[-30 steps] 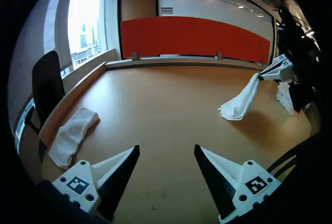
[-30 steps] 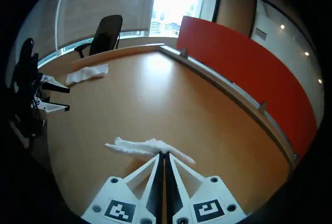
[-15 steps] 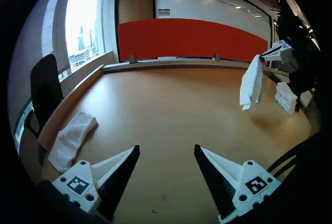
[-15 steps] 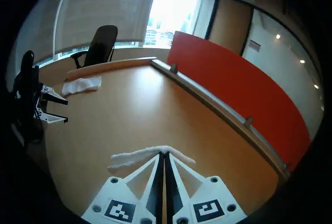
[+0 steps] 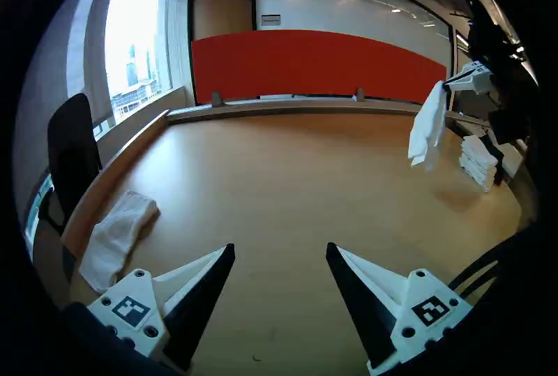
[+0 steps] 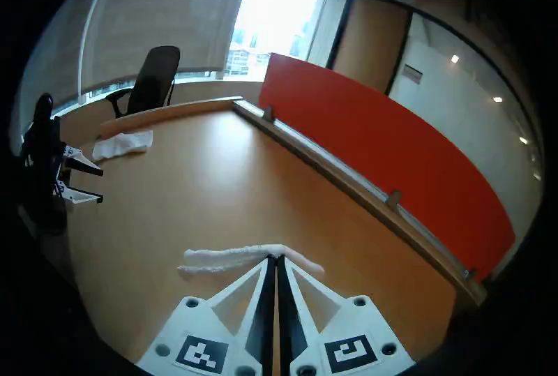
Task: Fold towel
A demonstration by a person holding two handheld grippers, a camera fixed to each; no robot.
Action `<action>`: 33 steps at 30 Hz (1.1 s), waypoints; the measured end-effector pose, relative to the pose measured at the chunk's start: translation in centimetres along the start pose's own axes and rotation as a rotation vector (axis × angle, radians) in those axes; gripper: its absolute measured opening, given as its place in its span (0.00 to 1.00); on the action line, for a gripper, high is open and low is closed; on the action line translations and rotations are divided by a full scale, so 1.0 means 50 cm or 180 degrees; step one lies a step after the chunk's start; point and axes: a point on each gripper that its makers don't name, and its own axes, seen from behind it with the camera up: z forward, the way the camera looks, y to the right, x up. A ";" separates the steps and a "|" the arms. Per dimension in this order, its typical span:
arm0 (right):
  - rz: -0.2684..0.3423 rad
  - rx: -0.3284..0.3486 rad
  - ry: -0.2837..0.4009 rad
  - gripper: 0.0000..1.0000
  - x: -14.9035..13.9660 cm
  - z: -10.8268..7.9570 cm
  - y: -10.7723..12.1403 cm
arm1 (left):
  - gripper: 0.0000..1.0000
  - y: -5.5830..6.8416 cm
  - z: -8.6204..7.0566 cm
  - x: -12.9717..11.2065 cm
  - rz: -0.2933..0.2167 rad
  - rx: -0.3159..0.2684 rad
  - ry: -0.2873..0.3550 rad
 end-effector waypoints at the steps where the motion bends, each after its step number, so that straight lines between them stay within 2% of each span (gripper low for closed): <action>1: 0.0009 -0.0023 -0.0004 0.01 -0.002 -0.004 0.009 | 0.98 0.000 0.001 0.000 0.0003 -0.0002 -0.0004; 12: 0.0164 -0.0217 -0.0094 0.01 -0.041 -0.053 0.119 | 0.98 0.004 0.012 0.009 0.0018 -0.0012 -0.0017; 33: 0.0386 -0.0526 -0.0331 0.01 -0.127 -0.113 0.302 | 0.98 0.010 0.030 0.019 0.0088 -0.0002 -0.0066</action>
